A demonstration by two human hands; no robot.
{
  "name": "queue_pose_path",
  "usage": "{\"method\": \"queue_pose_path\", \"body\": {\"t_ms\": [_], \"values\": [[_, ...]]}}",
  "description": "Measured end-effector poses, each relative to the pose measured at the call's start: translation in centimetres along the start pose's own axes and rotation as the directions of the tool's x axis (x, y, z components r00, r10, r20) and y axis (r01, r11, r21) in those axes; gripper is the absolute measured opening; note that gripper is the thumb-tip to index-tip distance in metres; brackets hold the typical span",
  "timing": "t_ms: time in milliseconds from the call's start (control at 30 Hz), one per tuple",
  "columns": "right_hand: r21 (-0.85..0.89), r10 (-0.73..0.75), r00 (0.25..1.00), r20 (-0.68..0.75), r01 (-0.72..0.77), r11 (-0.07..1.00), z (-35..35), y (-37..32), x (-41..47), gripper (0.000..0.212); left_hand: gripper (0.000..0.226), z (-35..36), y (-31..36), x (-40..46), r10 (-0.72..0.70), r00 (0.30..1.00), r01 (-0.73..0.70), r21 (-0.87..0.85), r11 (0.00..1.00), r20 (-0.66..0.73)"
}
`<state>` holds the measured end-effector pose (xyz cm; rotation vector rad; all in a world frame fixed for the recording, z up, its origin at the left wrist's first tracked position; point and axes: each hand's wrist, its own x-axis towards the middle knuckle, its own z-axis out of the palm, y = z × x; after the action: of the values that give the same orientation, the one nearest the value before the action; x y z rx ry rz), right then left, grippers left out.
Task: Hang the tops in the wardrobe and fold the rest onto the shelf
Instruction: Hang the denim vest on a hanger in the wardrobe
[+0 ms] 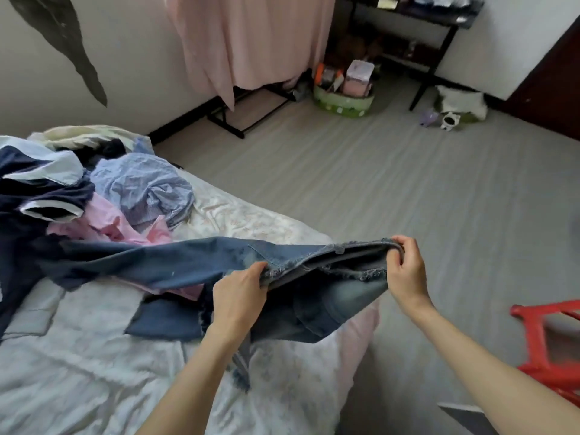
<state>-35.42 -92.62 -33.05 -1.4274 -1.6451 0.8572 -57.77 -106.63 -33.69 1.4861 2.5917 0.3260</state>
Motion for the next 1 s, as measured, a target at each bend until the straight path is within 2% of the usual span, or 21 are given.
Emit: {"method": "queue_pose_path", "body": {"t_ms": [67, 133, 200, 300, 367, 433, 500, 567, 667, 700, 767, 900, 1000], "values": [[0.001, -0.050, 0.998, -0.038, 0.050, 0.999, -3.4, -0.9, 0.3, 0.019, 0.010, -1.9, 2.6, 0.0, 0.048, 0.993, -0.058, -0.086, 0.995, -0.110], [0.014, -0.101, 0.994, -0.036, 0.102, 0.995, -6.8, -1.9, 0.9, 0.019, 0.022, -3.3, 5.2, 0.5, 0.115, 0.960, -0.174, -0.221, 0.960, -0.254], [0.060, -0.130, 0.990, -0.044, 0.133, 0.989, -10.6, -3.0, 1.1, 0.017, 0.014, -4.7, 8.3, 0.8, 0.195, 0.919, -0.317, -0.347, 0.883, -0.343], [0.140, -0.167, 0.985, -0.036, 0.170, 0.975, -18.6, -3.7, 0.6, 0.011, 0.016, -6.3, 15.1, -0.2, 0.254, 0.929, -0.365, -0.551, 0.750, -0.269], [0.180, -0.147, 0.987, 0.069, 0.133, 0.975, -22.4, -3.5, 0.3, 0.014, 0.017, -6.3, 18.2, -0.6, 0.323, 0.926, -0.374, -0.602, 0.706, -0.196], [0.154, -0.097, 0.973, 0.207, 0.065, 0.986, -26.4, -2.5, -0.2, 0.017, 0.015, -6.1, 21.5, -1.7, 0.435, 0.892, -0.410, -0.617, 0.672, -0.120], [0.015, 0.000, 0.950, 0.313, -0.005, 1.000, -31.5, -0.2, -2.2, 0.020, 0.017, -5.7, 26.1, -4.3, 0.577, 0.817, -0.478, -0.578, 0.661, -0.016], [-0.157, 0.129, 0.915, 0.382, -0.073, 0.985, -35.4, 2.5, -4.6, 0.017, 0.029, -5.1, 29.9, -6.6, 0.691, 0.710, -0.524, -0.551, 0.649, 0.138], [-0.343, 0.267, 0.867, 0.421, -0.120, 0.932, -40.2, 5.2, -7.8, 0.014, 0.027, -4.0, 34.6, -9.0, 0.789, 0.497, -0.588, -0.529, 0.612, 0.361], [-0.391, 0.303, 0.861, 0.409, -0.134, 0.910, -42.7, 5.9, -9.2, 0.017, 0.026, -3.8, 37.1, -10.4, 0.813, 0.413, -0.621, -0.525, 0.581, 0.410], [-0.492, 0.357, 0.849, 0.390, -0.135, 0.860, -46.5, 6.9, -11.2, 0.023, 0.031, -3.6, 40.9, -12.7, 0.839, 0.345, -0.639, -0.550, 0.538, 0.421], [-0.510, 0.363, 0.916, 0.170, -0.234, 0.828, -53.9, 8.0, -16.2, 0.026, 0.031, -3.3, 48.7, -17.7, 0.905, 0.290, -0.717, -0.556, 0.422, 0.312], [-0.423, 0.300, 0.939, -0.168, -0.343, 0.838, -57.6, 9.5, -20.8, 0.030, 0.026, -2.6, 53.1, -21.2, 0.927, 0.135, -0.793, -0.523, 0.312, 0.349]]}}
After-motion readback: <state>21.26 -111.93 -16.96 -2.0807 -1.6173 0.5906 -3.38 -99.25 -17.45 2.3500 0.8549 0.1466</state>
